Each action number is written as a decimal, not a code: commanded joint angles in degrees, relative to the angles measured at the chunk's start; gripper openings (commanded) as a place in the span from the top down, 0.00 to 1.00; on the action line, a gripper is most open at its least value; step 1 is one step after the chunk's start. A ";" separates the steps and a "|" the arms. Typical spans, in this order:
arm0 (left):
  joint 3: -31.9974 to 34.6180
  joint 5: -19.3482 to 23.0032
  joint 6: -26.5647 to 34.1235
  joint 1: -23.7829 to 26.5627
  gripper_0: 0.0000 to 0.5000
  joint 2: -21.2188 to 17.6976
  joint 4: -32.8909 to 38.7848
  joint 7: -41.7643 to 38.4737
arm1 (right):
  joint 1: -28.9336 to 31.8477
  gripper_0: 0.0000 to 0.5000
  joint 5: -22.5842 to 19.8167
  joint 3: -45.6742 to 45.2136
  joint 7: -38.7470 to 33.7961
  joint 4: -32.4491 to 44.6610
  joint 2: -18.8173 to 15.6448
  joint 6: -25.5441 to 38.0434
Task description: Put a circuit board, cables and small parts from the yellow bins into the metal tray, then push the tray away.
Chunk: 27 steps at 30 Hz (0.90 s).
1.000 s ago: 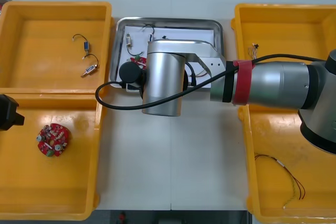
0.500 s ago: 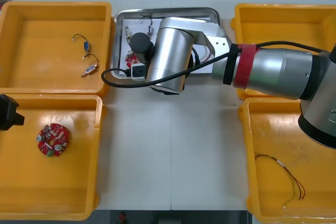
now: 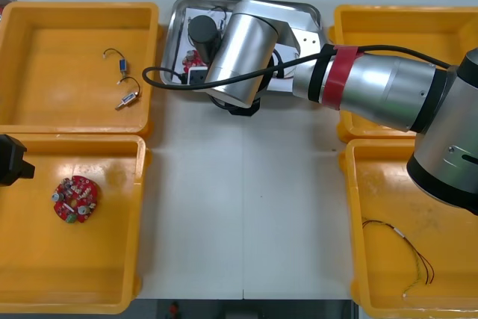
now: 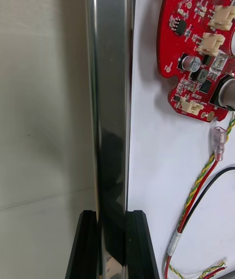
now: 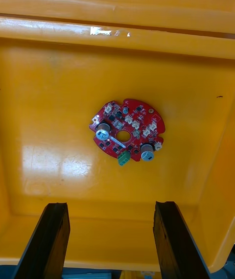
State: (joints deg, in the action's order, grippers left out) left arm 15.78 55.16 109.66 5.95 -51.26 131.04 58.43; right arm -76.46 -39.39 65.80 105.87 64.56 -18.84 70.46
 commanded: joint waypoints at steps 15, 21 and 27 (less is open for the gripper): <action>1.80 0.47 0.34 -1.47 0.00 -2.26 1.59 4.94 | -3.52 1.00 -0.42 -1.55 10.15 -6.37 1.53 -7.18; 1.80 0.47 0.34 -1.47 0.00 -2.26 1.59 4.94 | -3.61 1.00 -0.42 -1.55 10.50 -7.52 1.62 -8.76; 1.80 0.47 0.34 -1.47 0.00 -2.26 1.59 4.94 | -3.52 0.60 -0.16 -1.55 10.67 -7.69 1.62 -8.76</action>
State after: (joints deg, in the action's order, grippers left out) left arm 15.78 55.17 109.66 5.95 -51.27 131.04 58.43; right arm -76.70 -39.41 65.80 115.62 56.90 -18.42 62.24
